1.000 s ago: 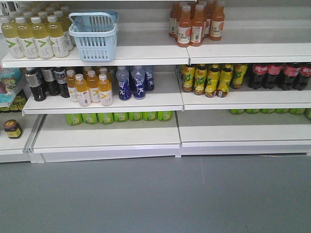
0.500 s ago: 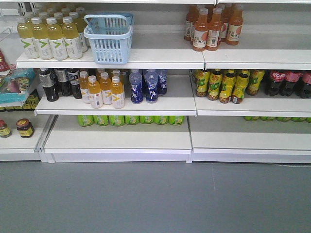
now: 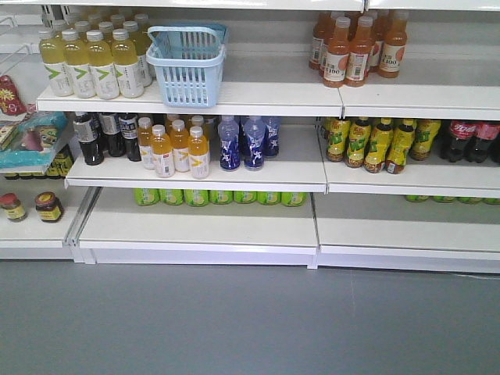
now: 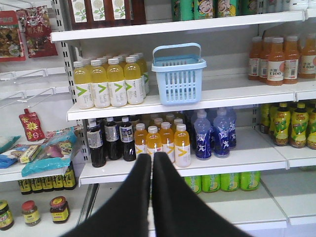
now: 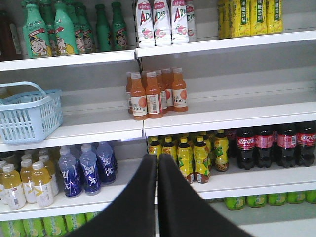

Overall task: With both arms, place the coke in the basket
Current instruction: 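Drive the base toward the shelf holding the light-blue basket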

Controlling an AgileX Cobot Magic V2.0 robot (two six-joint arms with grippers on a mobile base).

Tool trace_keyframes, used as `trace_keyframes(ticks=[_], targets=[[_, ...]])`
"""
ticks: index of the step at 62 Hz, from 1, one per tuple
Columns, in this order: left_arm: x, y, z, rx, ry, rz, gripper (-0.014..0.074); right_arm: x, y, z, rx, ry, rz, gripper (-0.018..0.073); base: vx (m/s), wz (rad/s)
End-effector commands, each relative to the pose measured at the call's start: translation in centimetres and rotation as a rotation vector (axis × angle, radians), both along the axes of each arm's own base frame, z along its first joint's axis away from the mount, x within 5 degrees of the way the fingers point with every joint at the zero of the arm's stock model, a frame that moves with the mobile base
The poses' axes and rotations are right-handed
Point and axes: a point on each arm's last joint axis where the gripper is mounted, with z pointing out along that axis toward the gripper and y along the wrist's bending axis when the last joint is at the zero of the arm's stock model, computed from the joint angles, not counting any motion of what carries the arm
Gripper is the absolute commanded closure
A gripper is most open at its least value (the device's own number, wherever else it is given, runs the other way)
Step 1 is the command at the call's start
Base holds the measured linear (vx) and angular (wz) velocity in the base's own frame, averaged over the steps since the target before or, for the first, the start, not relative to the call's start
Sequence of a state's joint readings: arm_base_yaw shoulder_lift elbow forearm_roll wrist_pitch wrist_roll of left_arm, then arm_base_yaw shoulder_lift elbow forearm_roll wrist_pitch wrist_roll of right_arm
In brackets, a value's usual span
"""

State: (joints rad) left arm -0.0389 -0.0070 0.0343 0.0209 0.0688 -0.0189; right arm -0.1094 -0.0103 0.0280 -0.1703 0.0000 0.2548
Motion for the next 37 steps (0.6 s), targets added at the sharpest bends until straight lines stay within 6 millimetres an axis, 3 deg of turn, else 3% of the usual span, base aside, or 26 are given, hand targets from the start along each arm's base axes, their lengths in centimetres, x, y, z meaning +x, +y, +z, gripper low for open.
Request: trace_keyframes(ticks=[1, 37], targets=[[-0.34, 0.00, 1.83, -0.006, -0.120, -0.002, 0.0602, -0.13, 0.09, 0.45, -0.018, -0.075, 0.004, 0.0567, 0.05, 0.01], [-0.34, 0.00, 1.83, -0.006, -0.120, -0.002, 0.0602, -0.13, 0.09, 0.45, -0.018, -0.075, 0.004, 0.0567, 0.06, 0.00]])
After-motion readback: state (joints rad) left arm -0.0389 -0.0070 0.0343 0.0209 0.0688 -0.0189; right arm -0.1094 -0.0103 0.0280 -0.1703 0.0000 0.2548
